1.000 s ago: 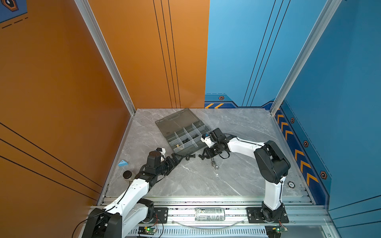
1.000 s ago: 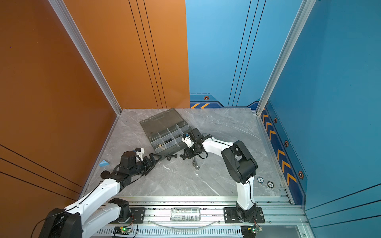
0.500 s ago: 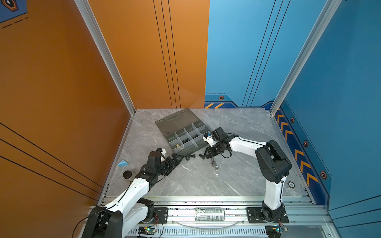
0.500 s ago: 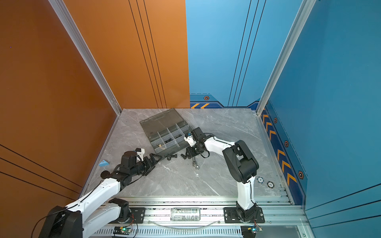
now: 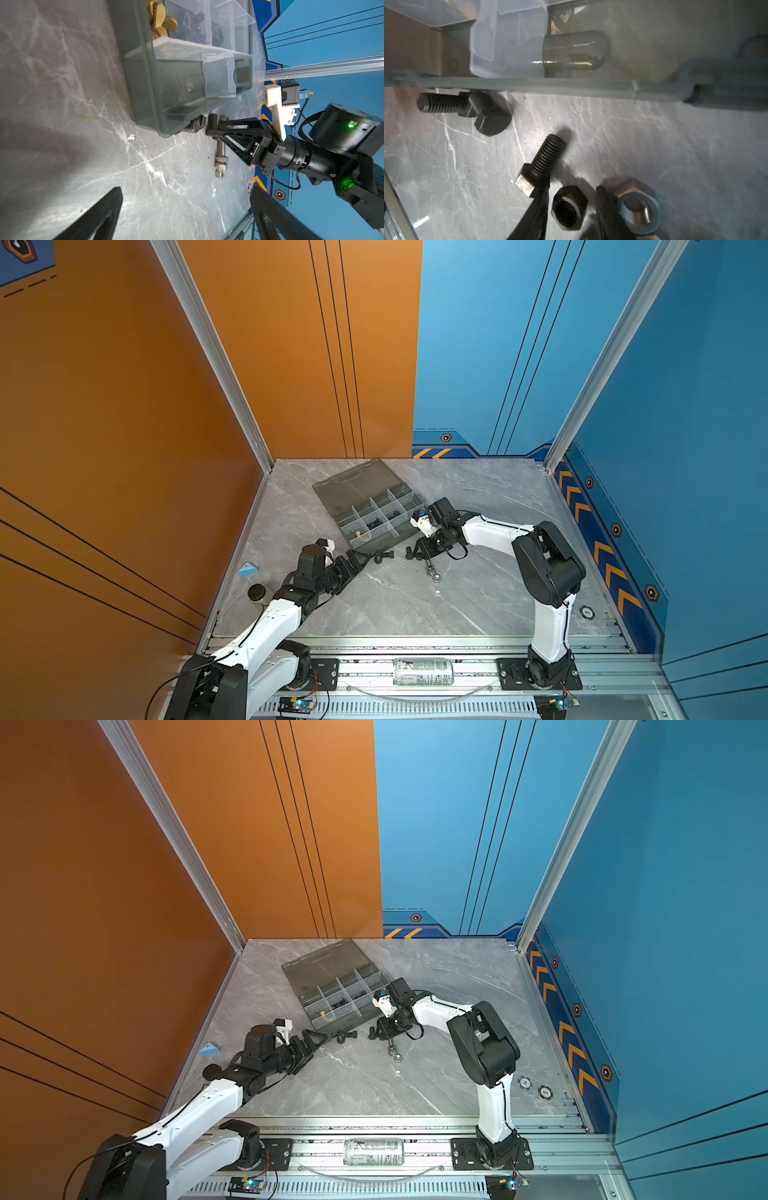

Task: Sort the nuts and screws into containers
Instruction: 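Lower the right gripper and close it on the black hex nut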

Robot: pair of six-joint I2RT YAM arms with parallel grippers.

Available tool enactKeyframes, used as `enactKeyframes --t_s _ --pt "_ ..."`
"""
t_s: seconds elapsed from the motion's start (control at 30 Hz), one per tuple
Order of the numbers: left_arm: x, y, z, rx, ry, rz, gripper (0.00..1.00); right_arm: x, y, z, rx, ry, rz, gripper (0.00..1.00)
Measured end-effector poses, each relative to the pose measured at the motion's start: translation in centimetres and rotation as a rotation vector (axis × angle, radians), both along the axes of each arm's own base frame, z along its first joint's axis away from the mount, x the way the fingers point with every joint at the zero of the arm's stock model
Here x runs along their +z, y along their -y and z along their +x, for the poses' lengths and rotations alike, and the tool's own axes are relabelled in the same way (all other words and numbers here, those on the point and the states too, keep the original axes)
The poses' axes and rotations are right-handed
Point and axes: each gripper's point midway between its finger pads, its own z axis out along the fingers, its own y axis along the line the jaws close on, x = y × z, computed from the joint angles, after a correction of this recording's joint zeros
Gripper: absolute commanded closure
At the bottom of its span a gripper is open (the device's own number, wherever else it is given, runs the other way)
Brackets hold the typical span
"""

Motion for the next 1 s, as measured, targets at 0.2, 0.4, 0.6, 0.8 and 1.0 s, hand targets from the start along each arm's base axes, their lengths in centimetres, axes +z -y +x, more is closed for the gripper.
enactKeyframes --t_s 0.2,0.4,0.6,0.8,1.0 --pt "-0.16 0.00 0.00 0.000 -0.006 0.001 0.02 -0.11 -0.03 -0.15 0.007 0.006 -0.014 0.61" --pt "-0.28 0.01 0.03 0.000 -0.008 0.002 0.02 -0.23 -0.12 -0.37 0.009 0.037 -0.086 0.62" --pt "-0.26 0.01 0.06 0.000 -0.007 0.002 0.02 -0.46 -0.08 -0.89 0.015 0.061 -0.184 0.65" --pt "-0.49 0.01 0.04 0.000 -0.015 0.004 0.02 -0.59 0.07 -0.81 0.009 0.075 -0.231 0.71" --pt "-0.52 0.01 0.05 0.000 -0.016 0.004 0.02 -0.64 0.15 -0.82 0.002 0.073 -0.248 0.80"
